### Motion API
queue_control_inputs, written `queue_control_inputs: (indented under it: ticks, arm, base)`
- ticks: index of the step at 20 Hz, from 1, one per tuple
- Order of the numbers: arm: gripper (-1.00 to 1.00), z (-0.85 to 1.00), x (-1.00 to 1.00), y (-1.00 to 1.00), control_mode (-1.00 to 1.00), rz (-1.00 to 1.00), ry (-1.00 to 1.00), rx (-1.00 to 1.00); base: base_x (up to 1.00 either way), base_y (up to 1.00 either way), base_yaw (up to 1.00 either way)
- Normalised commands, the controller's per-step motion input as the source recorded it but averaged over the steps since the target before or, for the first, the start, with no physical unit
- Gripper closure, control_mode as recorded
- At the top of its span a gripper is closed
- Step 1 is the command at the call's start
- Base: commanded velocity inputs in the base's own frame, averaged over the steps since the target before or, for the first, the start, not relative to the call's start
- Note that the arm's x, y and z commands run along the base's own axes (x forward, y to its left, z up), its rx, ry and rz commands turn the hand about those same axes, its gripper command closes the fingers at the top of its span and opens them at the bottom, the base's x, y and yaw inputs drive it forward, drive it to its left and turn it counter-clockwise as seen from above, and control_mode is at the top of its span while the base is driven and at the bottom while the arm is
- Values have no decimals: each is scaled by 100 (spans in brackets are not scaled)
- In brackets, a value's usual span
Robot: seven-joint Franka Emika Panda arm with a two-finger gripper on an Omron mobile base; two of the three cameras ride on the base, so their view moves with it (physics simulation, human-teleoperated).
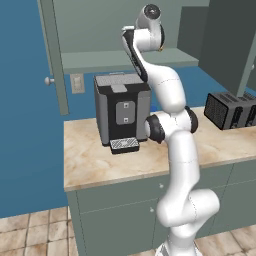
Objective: Pick the bar and honey bottle from the counter and place them in the cabinets closest to them.
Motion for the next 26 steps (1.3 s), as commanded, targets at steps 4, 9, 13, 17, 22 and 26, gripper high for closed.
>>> queue_control_inputs:
  ticks: [4,9,13,17,22,26]
  arm:
    - [-100,0,-34,1,-100,0,0,-6]
    - [-100,-8,-22,7,-100,0,-2,-11]
    - [-100,-2,-50,1,-100,0,-5,-6]
    - [-100,-8,-97,0,-100,0,-6,-3]
    - [-100,-10,-100,0,-100,0,-15,-1]
    - [-100,-13,-100,-4,-100,0,-23,0]
  base:
    - [0,0,0]
    - [0,0,0]
    - [0,0,0]
    - [0,0,0]
    - [0,0,0]
    - [0,0,0]
